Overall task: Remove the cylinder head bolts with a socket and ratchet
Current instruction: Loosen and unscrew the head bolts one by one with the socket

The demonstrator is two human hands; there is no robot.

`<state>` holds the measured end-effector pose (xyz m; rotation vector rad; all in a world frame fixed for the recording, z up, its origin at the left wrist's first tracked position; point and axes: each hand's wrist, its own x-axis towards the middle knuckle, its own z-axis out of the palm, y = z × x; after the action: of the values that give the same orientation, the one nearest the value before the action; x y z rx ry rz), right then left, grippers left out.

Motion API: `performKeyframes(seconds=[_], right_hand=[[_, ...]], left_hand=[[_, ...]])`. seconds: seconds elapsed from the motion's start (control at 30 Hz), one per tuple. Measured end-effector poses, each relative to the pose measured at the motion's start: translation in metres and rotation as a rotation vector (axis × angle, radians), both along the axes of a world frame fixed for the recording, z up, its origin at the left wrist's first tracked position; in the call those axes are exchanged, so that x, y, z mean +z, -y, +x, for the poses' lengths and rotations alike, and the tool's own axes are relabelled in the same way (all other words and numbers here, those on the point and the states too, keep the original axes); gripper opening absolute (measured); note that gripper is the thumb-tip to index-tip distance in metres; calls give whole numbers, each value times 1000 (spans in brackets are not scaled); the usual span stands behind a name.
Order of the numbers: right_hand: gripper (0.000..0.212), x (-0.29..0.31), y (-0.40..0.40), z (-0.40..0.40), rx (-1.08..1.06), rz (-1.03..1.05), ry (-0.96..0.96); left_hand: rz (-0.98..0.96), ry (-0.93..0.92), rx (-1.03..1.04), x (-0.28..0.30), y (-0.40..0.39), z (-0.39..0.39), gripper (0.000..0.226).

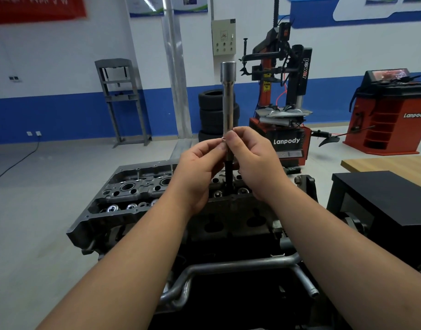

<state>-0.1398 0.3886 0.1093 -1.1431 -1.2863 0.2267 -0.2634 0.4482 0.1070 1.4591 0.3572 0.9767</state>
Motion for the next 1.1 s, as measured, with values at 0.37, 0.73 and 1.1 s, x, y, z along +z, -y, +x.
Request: performKeyframes(seconds=[0.37, 0.73, 1.1], right_hand=[[12, 1, 1, -1, 17, 7, 13], [13, 1, -1, 0, 50, 1, 6], [20, 1, 0, 0, 38, -3, -4]], left_hand=[[41, -26, 29, 0, 3, -1, 31], [31, -26, 62, -1, 1, 0, 10], [5, -3, 6, 0, 0, 0, 17]])
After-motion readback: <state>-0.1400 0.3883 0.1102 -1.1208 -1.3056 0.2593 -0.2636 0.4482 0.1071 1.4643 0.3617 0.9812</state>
